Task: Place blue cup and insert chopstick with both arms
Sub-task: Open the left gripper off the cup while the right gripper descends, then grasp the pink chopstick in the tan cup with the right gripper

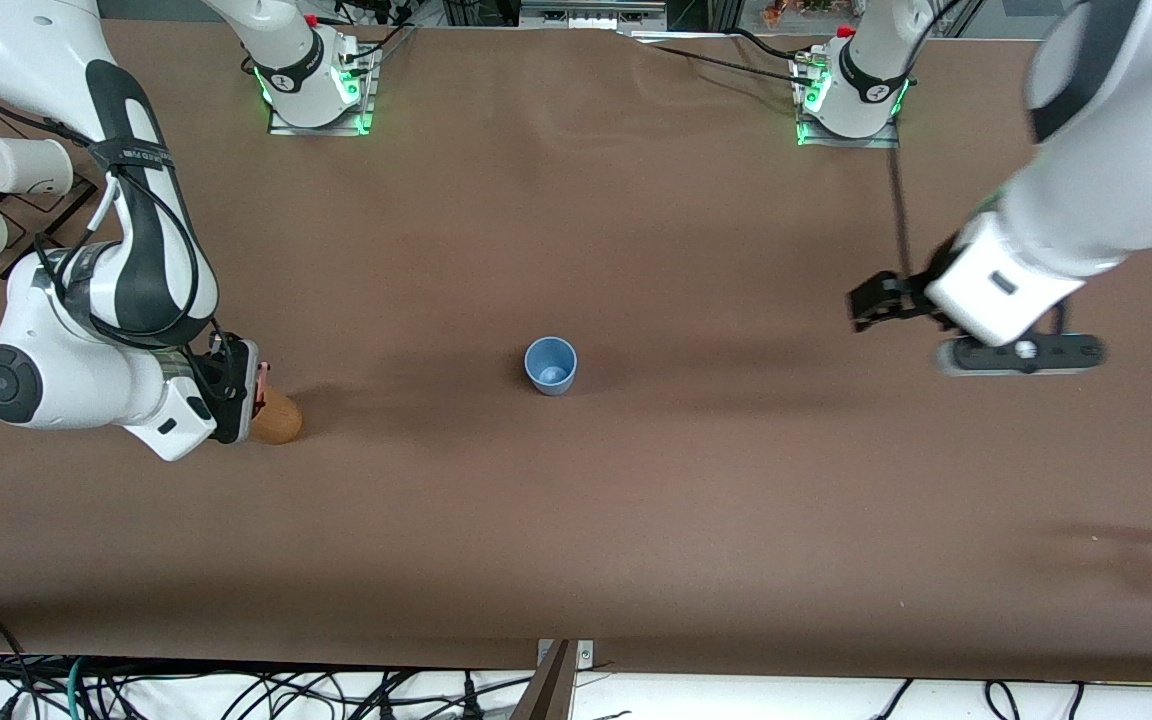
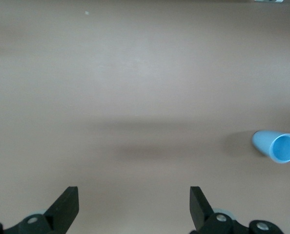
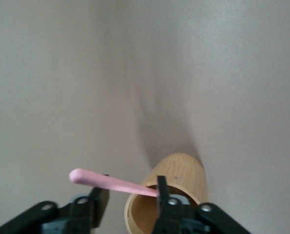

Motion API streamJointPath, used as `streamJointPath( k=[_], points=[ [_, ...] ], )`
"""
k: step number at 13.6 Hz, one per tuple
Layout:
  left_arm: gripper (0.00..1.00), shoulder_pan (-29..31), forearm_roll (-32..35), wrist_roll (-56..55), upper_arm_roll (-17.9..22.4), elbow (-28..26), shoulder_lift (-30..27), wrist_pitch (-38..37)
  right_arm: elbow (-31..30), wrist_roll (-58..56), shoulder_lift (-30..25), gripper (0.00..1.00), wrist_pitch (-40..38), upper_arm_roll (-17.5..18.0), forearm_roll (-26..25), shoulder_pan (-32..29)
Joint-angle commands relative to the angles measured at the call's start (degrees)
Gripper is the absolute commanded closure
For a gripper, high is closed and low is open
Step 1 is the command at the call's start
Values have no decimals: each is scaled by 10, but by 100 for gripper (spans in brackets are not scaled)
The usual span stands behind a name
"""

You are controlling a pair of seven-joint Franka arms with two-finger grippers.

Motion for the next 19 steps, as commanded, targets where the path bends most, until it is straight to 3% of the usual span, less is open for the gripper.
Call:
streamJointPath(
  k=[1, 3, 6, 10, 15, 19],
  points=[
    [0, 42, -9, 80, 0, -38, -36, -18, 15, -14, 6, 64, -9, 6, 9, -7],
    [0, 76, -9, 121, 2, -75, -69, -21, 16, -14, 3, 74, -14, 6, 9, -7],
    [0, 73, -9, 172, 60, -140, -116, -19, 16, -14, 3, 76, -18, 5, 10, -11],
    [0, 73, -16, 168, 66, -206, -165, -16, 19, -12, 1, 91, -18, 5, 11, -12],
    [0, 72, -16, 168, 63, -249, -190, 17, 24, -13, 3, 89, -30, 6, 11, -11],
    [0, 74, -15, 167, 52, -240, -179, 17, 25, -12, 1, 91, -30, 6, 11, -11]
  ],
)
